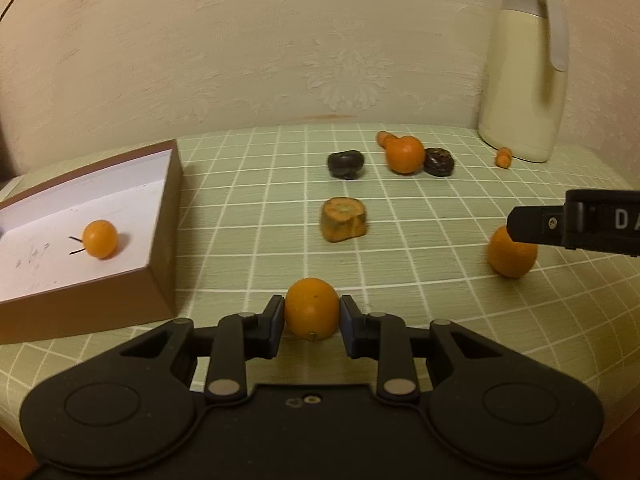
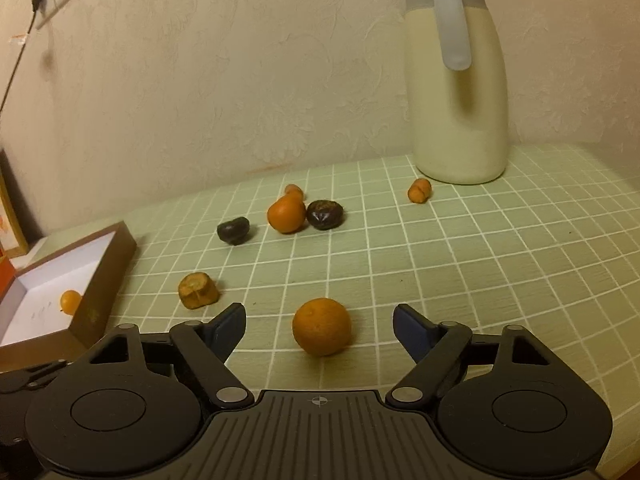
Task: Organize fruits
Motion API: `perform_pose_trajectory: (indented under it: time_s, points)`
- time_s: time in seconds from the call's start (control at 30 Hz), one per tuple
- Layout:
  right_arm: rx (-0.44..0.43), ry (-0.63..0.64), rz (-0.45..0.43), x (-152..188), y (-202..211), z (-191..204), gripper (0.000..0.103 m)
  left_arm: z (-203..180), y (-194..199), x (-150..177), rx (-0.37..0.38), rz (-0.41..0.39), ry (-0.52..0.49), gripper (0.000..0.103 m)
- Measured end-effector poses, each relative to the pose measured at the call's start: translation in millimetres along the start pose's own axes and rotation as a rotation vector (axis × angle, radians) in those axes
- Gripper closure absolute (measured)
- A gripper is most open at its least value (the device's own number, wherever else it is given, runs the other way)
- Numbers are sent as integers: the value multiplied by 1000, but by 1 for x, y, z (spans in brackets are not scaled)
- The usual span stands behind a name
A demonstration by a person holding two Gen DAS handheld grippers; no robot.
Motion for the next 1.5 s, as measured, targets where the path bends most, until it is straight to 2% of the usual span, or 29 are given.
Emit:
perform_pose_trajectory:
  time_s: [0.17, 0.23, 0.4, 0.47, 0.53, 0.97, 1.33, 1.5]
  points:
    - [14, 0, 20, -1, -9, 6, 25, 11, 4, 1, -17, 0, 25, 83]
    - [24, 2, 34, 0, -15, 8, 37, 15, 5, 0, -25, -1, 36, 83]
    - [40, -14, 71, 4, -28, 9, 46, 21, 7, 1, -22, -2, 46, 83]
    - [39, -7, 82, 5, -32, 12, 57, 21, 6, 1, -22, -1, 42, 83]
    - [47, -6, 82, 6, -34, 13, 62, 21, 6, 1, -23, -2, 42, 83]
    - [36, -9, 88, 5, -37, 13, 63, 23, 3, 0, -21, -9, 60, 82]
    - [-2, 66, 87, 23, -14, 19, 63, 20, 4, 1, -33, -12, 45, 81]
    - [-10, 41, 99, 23, -16, 18, 62, 19, 4, 2, -43, -15, 32, 79]
Point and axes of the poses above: each gripper's, at about its wrist camera, not at the fingertips, and y roughly against the way its jaws point, z to its left, x to its underside, the point moved 4 cm from there along -y, roughly the way its jaws point, and after that the axes turned 15 degrees about x, right-handed, at the moved point
